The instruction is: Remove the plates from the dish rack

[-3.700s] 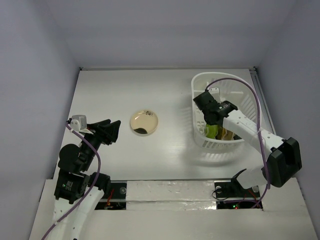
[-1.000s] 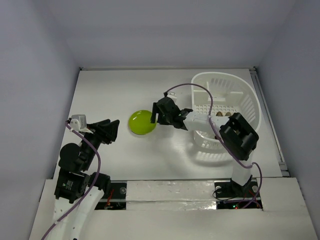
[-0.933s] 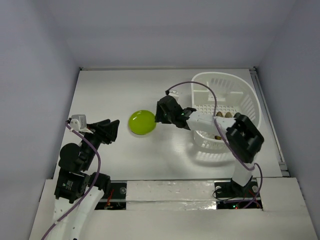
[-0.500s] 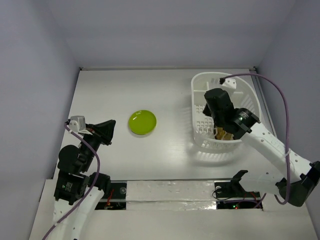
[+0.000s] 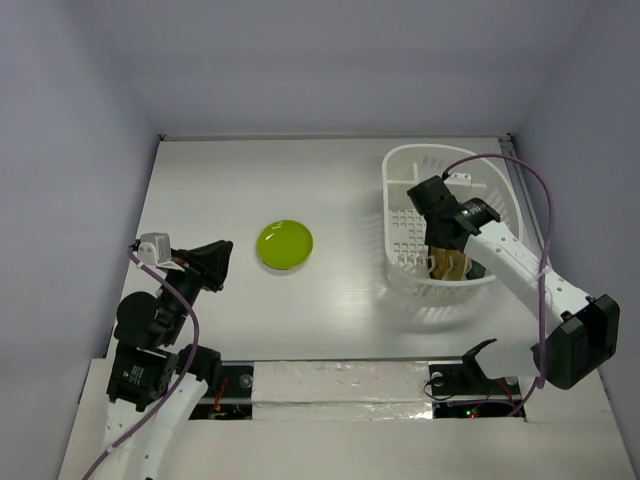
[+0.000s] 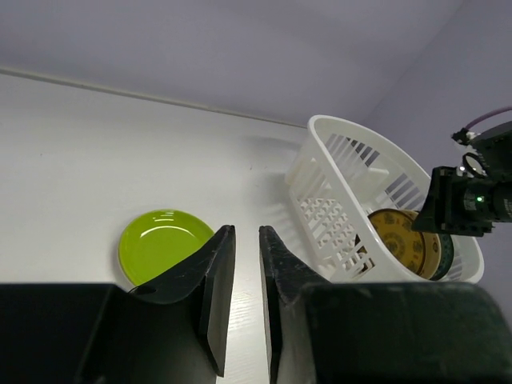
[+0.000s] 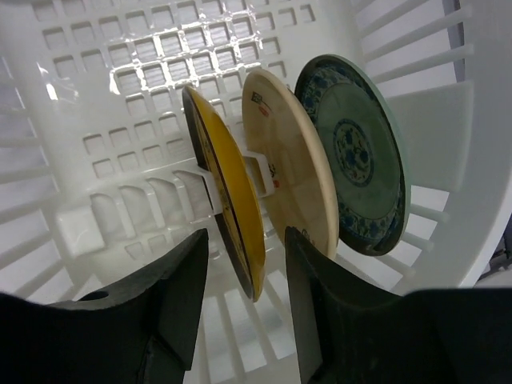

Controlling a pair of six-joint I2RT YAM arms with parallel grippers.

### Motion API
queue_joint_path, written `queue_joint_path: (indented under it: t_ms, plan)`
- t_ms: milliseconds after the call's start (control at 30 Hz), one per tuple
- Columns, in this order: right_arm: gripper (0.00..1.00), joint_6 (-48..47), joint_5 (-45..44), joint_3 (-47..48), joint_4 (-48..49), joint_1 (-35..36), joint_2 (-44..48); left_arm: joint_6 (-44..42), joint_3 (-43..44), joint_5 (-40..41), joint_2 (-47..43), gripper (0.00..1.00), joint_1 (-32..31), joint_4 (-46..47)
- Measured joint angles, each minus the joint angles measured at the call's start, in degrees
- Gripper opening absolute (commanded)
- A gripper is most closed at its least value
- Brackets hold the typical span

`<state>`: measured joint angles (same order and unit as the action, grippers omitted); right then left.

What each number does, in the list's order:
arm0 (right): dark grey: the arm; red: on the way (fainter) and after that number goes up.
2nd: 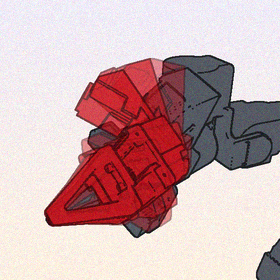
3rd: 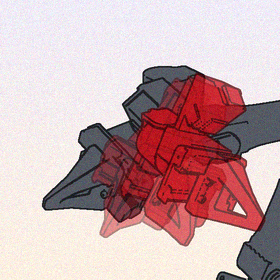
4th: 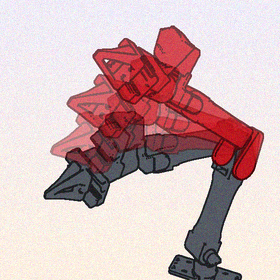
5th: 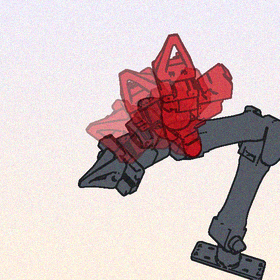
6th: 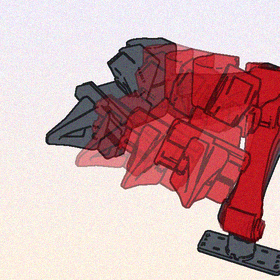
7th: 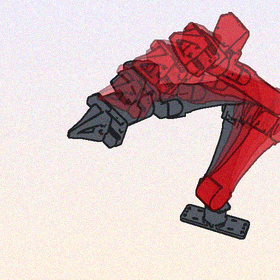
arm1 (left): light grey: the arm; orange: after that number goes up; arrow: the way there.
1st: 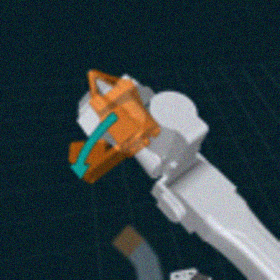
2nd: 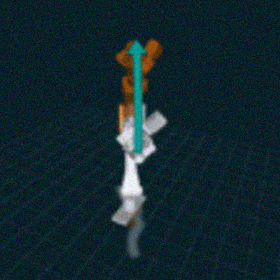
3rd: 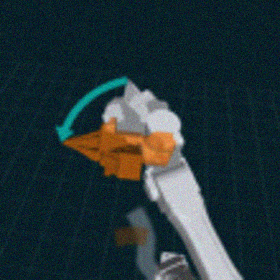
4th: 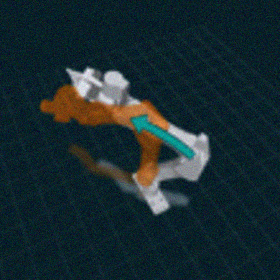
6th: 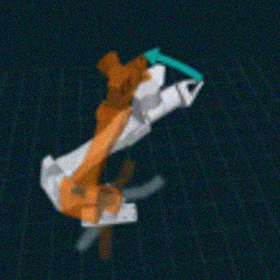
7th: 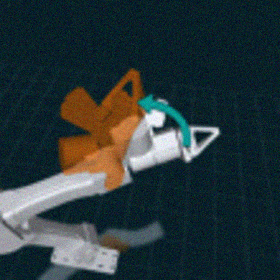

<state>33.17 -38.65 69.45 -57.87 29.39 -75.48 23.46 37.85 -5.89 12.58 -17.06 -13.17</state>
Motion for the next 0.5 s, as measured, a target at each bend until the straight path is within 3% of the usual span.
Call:
queue_joint_path:
  t_ms: [67, 500]
  plan:
    - [0.37, -0.7, 0.1, 0.0, -0.2, -0.2, -1.1, 0.0, 0.0, 0.2, -0.4, 0.18, -0.3, 0.0]
    - [0.17, -3.5, -1.1, 3.6, -4.0, -0.2, -9.2, 0.0, 0.0, 0.4, -1.5, 0.21, -0.6, 0.0]
